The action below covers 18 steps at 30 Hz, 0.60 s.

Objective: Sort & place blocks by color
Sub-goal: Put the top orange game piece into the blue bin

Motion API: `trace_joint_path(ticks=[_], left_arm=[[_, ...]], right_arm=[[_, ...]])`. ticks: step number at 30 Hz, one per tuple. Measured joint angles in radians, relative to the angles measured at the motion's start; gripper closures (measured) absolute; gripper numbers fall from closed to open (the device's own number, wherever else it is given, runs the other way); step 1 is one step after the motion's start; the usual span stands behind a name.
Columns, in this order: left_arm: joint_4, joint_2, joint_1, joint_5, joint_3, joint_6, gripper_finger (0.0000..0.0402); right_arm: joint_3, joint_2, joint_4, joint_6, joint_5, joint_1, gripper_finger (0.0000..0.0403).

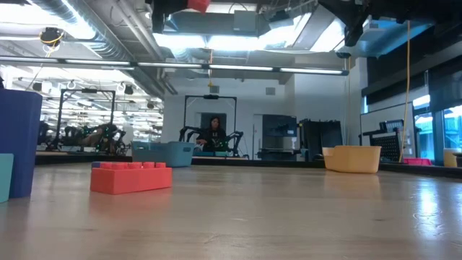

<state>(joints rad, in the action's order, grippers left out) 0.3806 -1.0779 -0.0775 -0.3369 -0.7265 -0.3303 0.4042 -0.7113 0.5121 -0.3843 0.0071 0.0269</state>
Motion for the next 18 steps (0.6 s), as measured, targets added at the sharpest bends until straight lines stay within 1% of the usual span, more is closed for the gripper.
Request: trace_joint_path(ticks=[7,8,10,12,16,18], left_arm=[[-0.009,0.000,0.034,0.016,-0.001,0.003,0.0319],[-0.033,0.000,0.048,0.014,-0.011,0.012,0.0319],[-0.156,-0.001,0.093,0.013,-0.063,0.035,0.0319],[-0.351,-0.004,0.163,0.019,-0.148,0.058,0.0319],[-0.723,-0.074,0.342,0.056,-0.314,0.143,0.0319],[-0.848,-0.125,0.443,0.092,-0.376,0.165,0.0319]], right_arm=[[0.000,0.000,0.000,0.000,0.000,0.000,0.0200],[0.000,0.000,0.000,0.000,0.000,0.000,0.0200],[0.000,0.000,0.000,0.000,0.000,0.000,0.0200],[0.000,0.000,0.000,0.000,0.000,0.000,0.0200],[0.000,0.000,0.000,-0.004,0.000,0.000,0.0200],[0.000,0.000,0.000,-0.004,0.000,0.000,0.0200]])
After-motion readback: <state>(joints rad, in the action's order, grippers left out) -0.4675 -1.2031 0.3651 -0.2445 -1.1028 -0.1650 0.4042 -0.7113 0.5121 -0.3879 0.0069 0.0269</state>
